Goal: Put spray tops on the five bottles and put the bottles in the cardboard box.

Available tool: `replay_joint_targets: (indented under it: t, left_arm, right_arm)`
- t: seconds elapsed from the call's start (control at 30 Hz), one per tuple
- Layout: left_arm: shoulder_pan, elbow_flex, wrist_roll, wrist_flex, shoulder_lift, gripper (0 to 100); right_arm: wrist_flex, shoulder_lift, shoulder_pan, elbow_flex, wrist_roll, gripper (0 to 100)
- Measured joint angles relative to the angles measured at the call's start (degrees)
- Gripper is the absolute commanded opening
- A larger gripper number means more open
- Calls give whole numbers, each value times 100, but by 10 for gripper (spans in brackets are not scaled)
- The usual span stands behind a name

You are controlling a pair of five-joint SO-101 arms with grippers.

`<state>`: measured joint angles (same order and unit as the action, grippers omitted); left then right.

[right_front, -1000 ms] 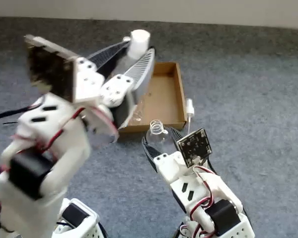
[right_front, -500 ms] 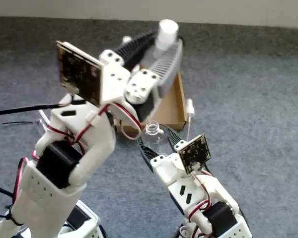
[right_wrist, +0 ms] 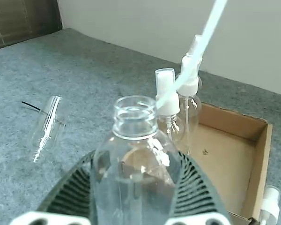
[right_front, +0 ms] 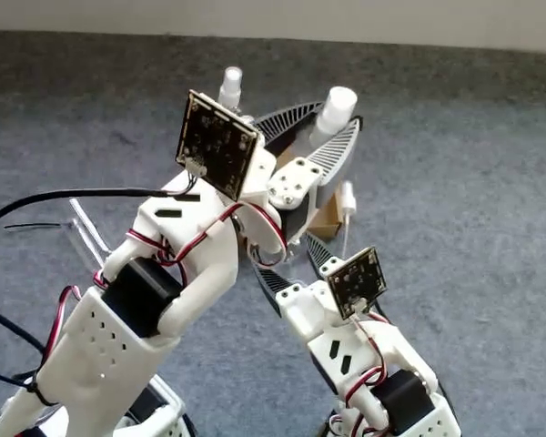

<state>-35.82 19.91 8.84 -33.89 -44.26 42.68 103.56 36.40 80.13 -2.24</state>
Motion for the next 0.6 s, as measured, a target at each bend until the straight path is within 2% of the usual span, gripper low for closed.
replay_joint_targets:
  t: [0.23, 0.6]
  left_arm:
    - [9, -44, 167, -325, 0, 6]
    - [9, -1090, 185, -352, -62, 6]
  right_arm:
    - [0, 0, -466, 0, 281, 4]
    - [0, 0, -536, 0, 281, 4]
